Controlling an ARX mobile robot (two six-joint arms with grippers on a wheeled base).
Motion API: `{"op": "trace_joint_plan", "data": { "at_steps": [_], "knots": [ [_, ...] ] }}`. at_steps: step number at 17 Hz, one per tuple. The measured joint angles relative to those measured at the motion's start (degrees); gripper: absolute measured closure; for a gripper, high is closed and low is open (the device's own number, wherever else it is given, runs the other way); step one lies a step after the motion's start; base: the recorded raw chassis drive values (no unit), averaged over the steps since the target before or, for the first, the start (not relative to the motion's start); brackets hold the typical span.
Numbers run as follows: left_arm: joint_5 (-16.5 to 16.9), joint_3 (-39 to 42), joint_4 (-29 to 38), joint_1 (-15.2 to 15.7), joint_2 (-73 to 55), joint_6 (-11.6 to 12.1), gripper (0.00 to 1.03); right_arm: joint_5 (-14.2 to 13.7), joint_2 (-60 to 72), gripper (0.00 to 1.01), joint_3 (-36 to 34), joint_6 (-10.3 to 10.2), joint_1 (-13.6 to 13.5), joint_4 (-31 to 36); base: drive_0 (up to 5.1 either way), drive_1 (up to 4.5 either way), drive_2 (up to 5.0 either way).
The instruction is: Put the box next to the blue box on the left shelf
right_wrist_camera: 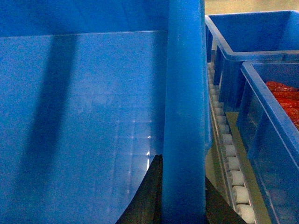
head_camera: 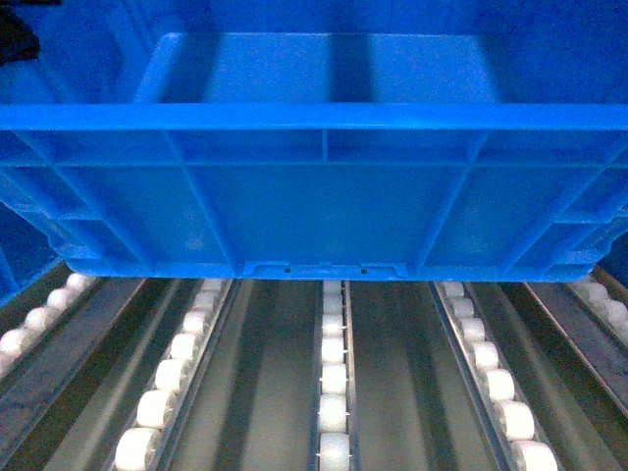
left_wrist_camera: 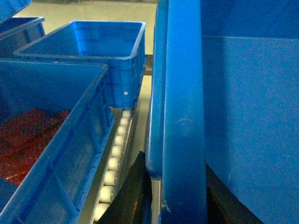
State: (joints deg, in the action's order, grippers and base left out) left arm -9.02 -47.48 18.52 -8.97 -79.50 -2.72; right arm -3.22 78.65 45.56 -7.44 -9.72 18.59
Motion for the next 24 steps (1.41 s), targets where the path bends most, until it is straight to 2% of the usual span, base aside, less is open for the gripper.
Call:
{"op": "trace_joint_plan", "data": {
  "at_steps": [24],
  "knots": [
    [0.0,0.0,0.0,0.0,0.0,0.0,0.87,0.0,0.0,0.93,0.0,0.0,0.0,0.0,0.0,4.24,-4.2]
  ]
}}
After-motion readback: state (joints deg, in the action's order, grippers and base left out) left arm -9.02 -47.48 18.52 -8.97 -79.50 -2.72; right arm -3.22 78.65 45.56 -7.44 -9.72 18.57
